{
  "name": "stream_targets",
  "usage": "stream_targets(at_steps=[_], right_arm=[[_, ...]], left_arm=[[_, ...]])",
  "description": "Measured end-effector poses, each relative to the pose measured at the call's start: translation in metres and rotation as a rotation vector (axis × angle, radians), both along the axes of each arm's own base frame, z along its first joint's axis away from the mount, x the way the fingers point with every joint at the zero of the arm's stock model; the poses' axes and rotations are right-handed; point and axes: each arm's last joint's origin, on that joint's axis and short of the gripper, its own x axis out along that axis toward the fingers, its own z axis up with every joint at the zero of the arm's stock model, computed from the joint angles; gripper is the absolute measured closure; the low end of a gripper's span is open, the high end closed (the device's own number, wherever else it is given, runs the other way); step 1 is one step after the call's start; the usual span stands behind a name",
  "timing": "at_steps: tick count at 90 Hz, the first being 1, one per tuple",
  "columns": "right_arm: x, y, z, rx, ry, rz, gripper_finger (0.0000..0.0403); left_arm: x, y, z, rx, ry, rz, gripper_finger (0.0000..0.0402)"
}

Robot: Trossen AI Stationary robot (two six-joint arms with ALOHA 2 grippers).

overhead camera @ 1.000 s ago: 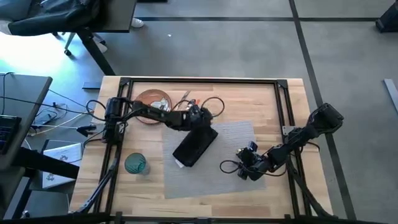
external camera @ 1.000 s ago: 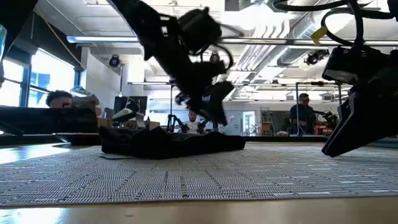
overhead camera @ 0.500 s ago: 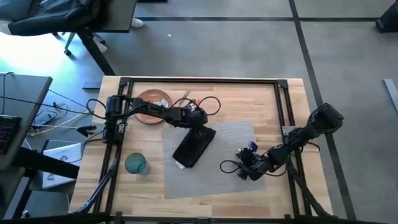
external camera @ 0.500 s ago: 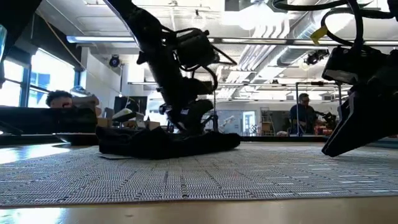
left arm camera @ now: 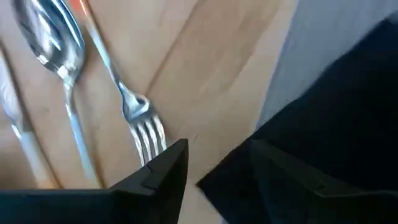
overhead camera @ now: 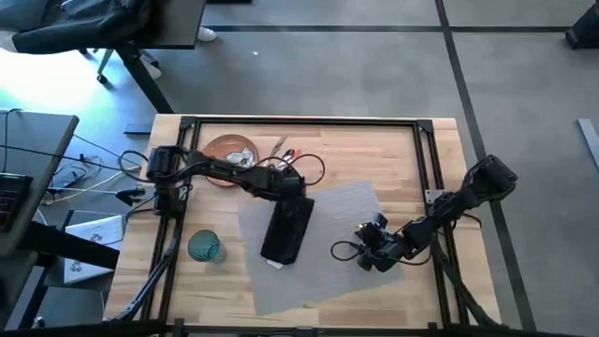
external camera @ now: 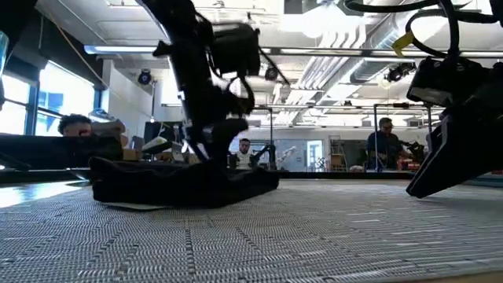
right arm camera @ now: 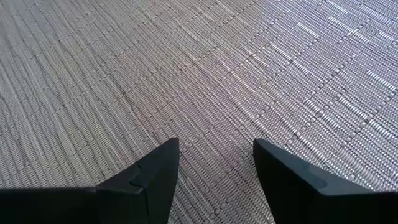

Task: Set table place
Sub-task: Fold the black napkin

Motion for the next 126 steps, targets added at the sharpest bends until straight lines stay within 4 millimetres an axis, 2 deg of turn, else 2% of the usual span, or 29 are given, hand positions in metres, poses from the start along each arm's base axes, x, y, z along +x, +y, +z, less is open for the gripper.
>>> stream_targets(at_steps=[12,23,31,45,59,86,98,126], right_arm=[[0.001,-0.001,0.000,-0.030,0.009,0.029,0.0210],[0.003,-0.004,0.000,-0.049,0.012,0.041,0.0210],[0.005,-0.006,0.000,-0.071,0.013,0.052,0.0210],[0.008,-0.010,0.001,-0.096,0.011,0.065,0.0210],[0.009,-0.012,0.001,-0.096,0.014,0.060,0.0210],[0.008,-0.011,0.000,-0.077,0.029,0.066,0.0210],[0.007,-0.012,0.000,-0.070,0.044,0.047,0.0210],[0.005,-0.013,-0.001,-0.078,0.068,0.036,0.0210]], left_arm=[[0.005,-0.016,0.025,-0.002,-0.160,-0.050,0.0241],[0.021,-0.034,0.039,-0.026,-0.334,-0.253,0.0241],[0.034,-0.043,0.030,-0.036,-0.388,-0.403,0.0241],[0.048,-0.039,-0.005,0.008,-0.340,-0.489,0.0241],[0.048,-0.030,-0.030,0.058,-0.205,-0.451,0.0241],[0.034,-0.016,-0.034,0.036,-0.057,-0.313,0.0241],[0.028,-0.019,-0.033,-0.018,-0.037,-0.240,0.0241],[0.010,-0.043,-0.024,-0.075,0.046,-0.145,0.0241]])
